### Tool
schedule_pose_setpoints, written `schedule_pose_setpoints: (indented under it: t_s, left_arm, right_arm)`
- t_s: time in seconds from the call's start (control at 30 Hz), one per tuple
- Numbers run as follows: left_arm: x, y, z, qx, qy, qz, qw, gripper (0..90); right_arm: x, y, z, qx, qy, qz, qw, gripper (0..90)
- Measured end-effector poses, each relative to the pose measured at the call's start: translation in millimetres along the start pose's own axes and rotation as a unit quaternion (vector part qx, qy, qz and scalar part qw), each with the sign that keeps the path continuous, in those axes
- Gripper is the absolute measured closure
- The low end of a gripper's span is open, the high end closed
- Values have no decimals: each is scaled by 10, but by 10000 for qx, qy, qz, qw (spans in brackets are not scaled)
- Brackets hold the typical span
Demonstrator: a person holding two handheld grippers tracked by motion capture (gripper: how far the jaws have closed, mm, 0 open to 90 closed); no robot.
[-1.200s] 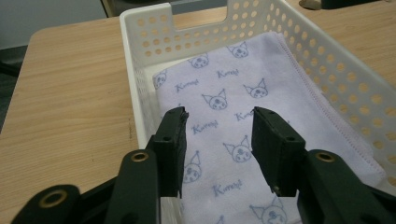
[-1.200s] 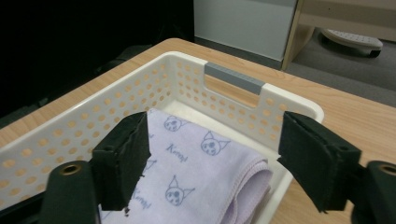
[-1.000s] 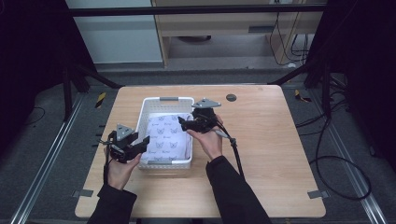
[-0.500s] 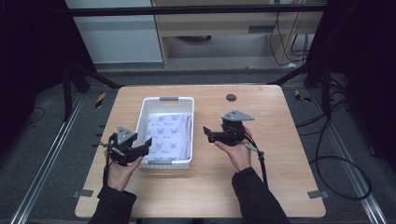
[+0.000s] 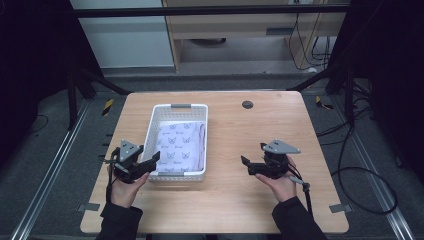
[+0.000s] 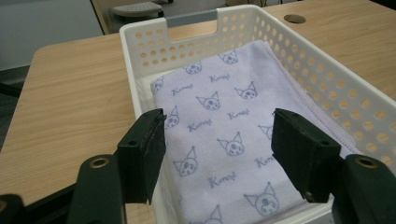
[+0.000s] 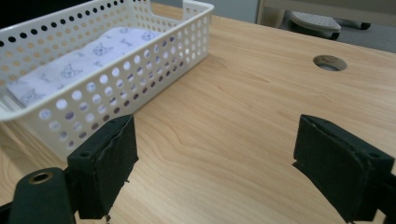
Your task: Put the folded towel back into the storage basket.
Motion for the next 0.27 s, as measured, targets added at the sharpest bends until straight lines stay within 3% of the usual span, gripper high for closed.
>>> schedule_pose_setpoints:
  t_s: [0.27]
  left_arm:
    - [59, -40, -4, -108, -67, -39, 9999, 334]
  right_arm:
    - [-222, -195, 248, 90, 133, 325, 9993, 138]
Point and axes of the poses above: each handheld gripper's, and its own axes: y roughly forward along the jaws, z roughly out of its underside, x roughly to its left, the point moved 4 cm from there along y, roughly forward along the jaws, and after that the axes turned 12 degrees about -z, right-handed, at the moved point
